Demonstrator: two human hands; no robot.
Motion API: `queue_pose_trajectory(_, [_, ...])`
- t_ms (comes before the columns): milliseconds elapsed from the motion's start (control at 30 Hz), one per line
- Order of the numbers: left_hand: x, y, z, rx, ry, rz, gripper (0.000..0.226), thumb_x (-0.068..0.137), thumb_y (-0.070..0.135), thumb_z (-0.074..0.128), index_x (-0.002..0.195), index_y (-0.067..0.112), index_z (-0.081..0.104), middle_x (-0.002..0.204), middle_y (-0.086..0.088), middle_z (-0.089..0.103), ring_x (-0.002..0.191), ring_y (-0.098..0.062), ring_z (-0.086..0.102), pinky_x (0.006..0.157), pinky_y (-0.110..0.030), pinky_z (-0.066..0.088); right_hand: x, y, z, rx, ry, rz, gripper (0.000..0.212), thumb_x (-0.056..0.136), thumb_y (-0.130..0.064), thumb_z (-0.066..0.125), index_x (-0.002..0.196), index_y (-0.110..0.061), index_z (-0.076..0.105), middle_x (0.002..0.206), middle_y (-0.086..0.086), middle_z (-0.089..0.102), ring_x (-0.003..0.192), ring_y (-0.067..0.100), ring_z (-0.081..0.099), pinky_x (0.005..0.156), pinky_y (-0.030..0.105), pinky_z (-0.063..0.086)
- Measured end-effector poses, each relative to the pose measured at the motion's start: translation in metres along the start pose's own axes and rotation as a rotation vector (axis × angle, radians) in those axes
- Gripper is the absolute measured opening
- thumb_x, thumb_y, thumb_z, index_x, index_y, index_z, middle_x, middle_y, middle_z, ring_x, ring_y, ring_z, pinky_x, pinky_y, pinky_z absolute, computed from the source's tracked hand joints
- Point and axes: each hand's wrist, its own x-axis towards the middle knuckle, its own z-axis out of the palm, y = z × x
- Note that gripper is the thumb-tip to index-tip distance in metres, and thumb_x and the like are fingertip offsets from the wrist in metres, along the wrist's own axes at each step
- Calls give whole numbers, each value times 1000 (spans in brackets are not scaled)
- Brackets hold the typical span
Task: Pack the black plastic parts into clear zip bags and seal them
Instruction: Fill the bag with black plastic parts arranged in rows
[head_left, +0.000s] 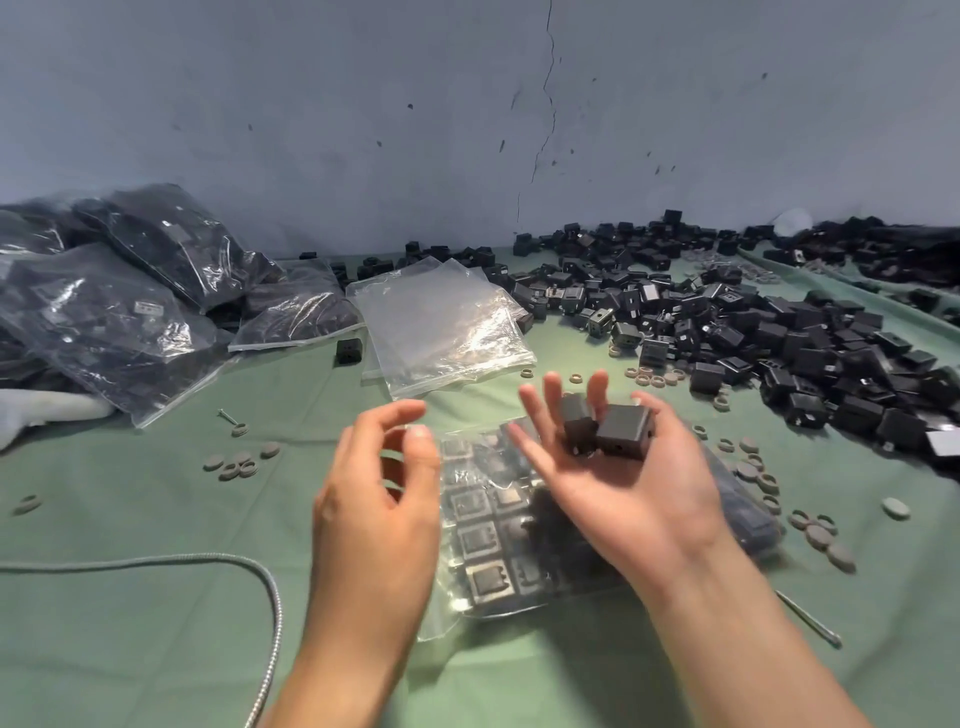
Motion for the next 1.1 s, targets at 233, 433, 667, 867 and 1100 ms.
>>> queue_pose_trajectory(233, [-18, 9, 18, 53, -288, 16, 29, 91, 48, 57, 119, 47, 50, 113, 19, 61, 100, -1, 58, 82, -20, 45, -3, 44, 2, -90, -64, 185, 36, 97, -38, 45, 65, -20, 51, 125, 14, 68, 101, 38, 68, 92, 48, 52])
queue_pose_trajectory(433, [-16, 10, 9, -196, -224, -95, 23, 87, 33, 69, 105, 33, 55, 99, 24, 64, 82, 2, 63, 68, -9, 45, -10, 46, 5, -157, -121, 142, 41, 97, -38, 46, 63, -17, 53, 127, 21, 66, 100, 41, 69, 81, 51, 58])
queue_pose_trajectory(667, [11, -29, -27, -210, -45, -449, 21, 99, 15, 52, 104, 32, 64, 94, 1, 68, 74, -9, 65, 53, -18, 51, -7, -5, 0, 37, 35, -135, 27, 100, -40, 53, 93, -14, 53, 84, 4, 68, 72, 15, 69, 65, 29, 60])
queue_pose_trajectory(867, [10, -49, -14, -310, -283, -642, 14, 98, 12, 58, 107, 6, 66, 85, -8, 71, 59, -10, 62, 53, -19, 53, -3, -32, -9, 18, 146, -253, 33, 98, -41, 53, 73, -21, 57, 68, -10, 52, 51, 3, 48, 43, 15, 42])
queue_pose_trajectory(1100, [6, -37, 2, -351, -415, -587, 24, 98, 5, 56, 95, 19, 74, 71, 2, 72, 56, -10, 63, 56, -21, 55, -2, -29, -13, 31, 155, -242, 29, 98, -35, 50, 74, -21, 59, 70, -9, 54, 52, 4, 47, 43, 16, 41])
